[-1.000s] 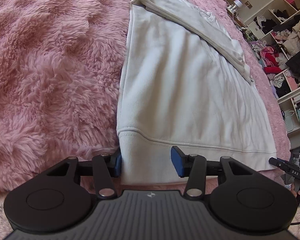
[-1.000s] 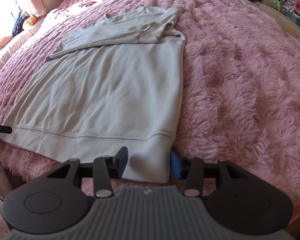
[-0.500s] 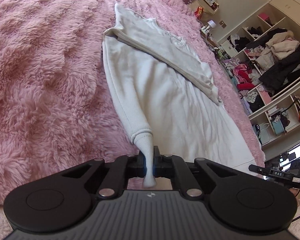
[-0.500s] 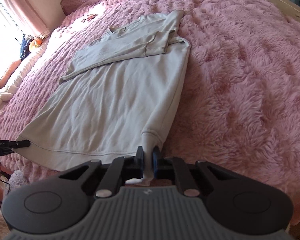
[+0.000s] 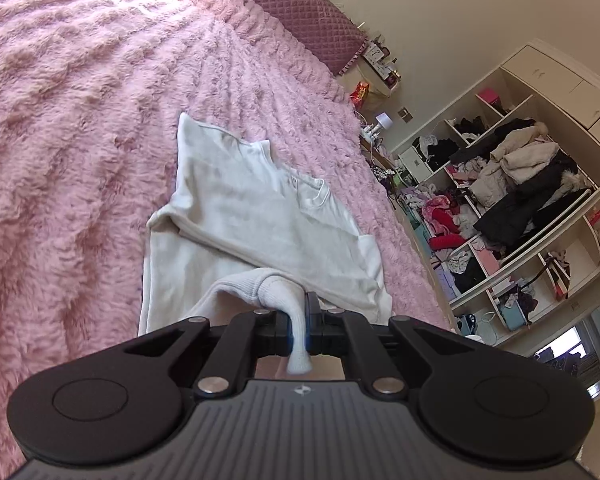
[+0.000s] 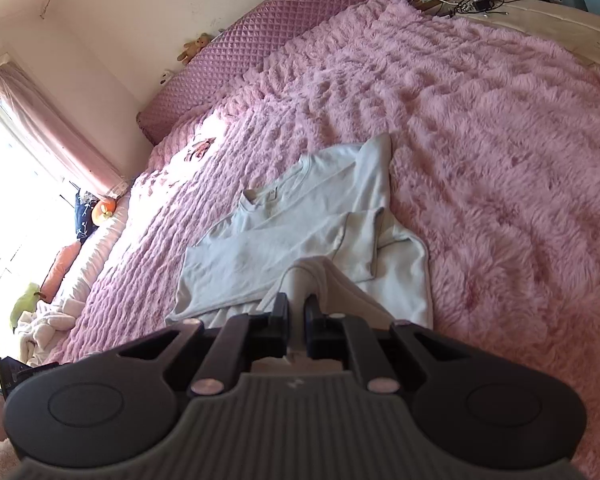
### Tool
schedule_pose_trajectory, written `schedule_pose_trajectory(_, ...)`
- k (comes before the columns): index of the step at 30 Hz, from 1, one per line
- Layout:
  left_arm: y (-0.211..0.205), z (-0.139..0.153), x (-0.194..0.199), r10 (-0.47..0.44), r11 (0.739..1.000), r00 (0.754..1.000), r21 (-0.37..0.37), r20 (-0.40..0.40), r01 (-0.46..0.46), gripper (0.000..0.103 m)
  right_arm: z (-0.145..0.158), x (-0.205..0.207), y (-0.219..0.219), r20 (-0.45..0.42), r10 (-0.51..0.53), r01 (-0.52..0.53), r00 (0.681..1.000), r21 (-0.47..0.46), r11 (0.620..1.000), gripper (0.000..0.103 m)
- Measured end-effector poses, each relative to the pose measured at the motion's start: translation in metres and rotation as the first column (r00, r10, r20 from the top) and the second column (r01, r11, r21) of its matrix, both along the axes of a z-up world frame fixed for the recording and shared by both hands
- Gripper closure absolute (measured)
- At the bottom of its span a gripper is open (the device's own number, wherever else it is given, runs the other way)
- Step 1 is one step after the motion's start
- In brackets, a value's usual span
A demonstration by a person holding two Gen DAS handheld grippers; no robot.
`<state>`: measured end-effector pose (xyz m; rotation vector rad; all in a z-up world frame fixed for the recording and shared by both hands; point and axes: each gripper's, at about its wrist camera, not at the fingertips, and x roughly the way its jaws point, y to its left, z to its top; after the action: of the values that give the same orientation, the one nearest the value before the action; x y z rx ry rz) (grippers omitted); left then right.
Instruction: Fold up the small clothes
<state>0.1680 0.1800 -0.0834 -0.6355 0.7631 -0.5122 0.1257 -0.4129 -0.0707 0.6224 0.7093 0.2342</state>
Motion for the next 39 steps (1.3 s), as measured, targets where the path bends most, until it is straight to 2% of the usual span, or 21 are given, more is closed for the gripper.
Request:
schedule_pose_trajectory(4,0.003,0.011,0.062,0.031,0.999,0.998,0.010,0.055,-0.032,0.098,0.001,0.065,-0.009,0.016,-0.049,0.047,0.999,0.066,0.997,0.101)
schedule_pose_trajectory(9,0.001,0.006,0.137,0.080,0.997,0.996,-0.007,0.037,-0.080,0.098,-0.004,0.151,-0.009,0.034,-0.100,0.097,0.994,0.085,0.992,0.101)
schedule_pose_trajectory(14,-0.011,-0.011,0.205,0.105,0.991,0.994,0.082,0.019,-0.106,0.098,-0.020,0.232,-0.008,-0.001,-0.161,0.160,0.987,0.114,0.980,0.101)
schedule_pose_trajectory(20,-0.028,-0.047,0.254,0.146,0.979,0.988,0.152,-0.055,-0.137,0.098,-0.055,0.298,-0.013,-0.079,-0.276,0.284,0.958,0.122,0.951,0.101)
schedule_pose_trajectory(22,-0.031,-0.061,0.265,0.184,0.973,0.979,0.159,-0.086,-0.169,0.097,-0.067,0.313,-0.013,-0.096,-0.293,0.302,0.951,0.103,0.948,0.101)
schedule_pose_trajectory(25,-0.032,-0.074,0.275,0.213,0.965,0.968,0.187,-0.133,-0.186,0.094,-0.083,0.324,-0.014,-0.118,-0.328,0.342,0.937,0.127,0.931,0.101)
schedule_pose_trajectory(27,-0.028,-0.074,0.276,0.213,0.967,0.968,0.167,-0.132,-0.190,0.092,-0.090,0.328,-0.016,-0.119,-0.349,0.362,0.930,0.119,0.924,0.098)
schedule_pose_trajectory(28,-0.024,-0.073,0.276,0.215,0.969,0.968,0.149,-0.132,-0.195,0.084,-0.090,0.329,-0.017,-0.113,-0.357,0.369,0.927,0.111,0.923,0.095)
schedule_pose_trajectory(30,-0.015,-0.069,0.276,0.218,0.973,0.966,0.107,-0.142,-0.204,0.081,-0.089,0.325,-0.023,-0.091,-0.390,0.397,0.916,0.088,0.914,0.071)
schedule_pose_trajectory(32,-0.006,-0.059,0.273,0.220,0.975,0.969,0.059,-0.108,-0.215,0.074,-0.086,0.317,-0.033,-0.054,-0.391,0.394,0.919,0.086,0.915,0.069)
schedule_pose_trajectory(34,0.003,-0.053,0.267,0.213,0.977,0.974,0.004,-0.076,-0.213,0.067,-0.082,0.313,-0.039,-0.022,-0.353,0.354,0.935,0.050,0.934,0.069)
schedule_pose_trajectory(37,0.014,-0.047,0.254,0.253,0.966,0.967,-0.046,0.000,-0.253,0.056,-0.073,0.305,-0.037,0.050,-0.272,0.275,0.961,-0.102,0.956,0.069)
schedule_pose_trajectory(39,0.029,-0.050,0.245,0.298,0.944,0.954,-0.155,0.019,-0.292,0.048,-0.071,0.301,-0.034,0.082,-0.217,0.229,0.973,-0.198,0.953,0.069)
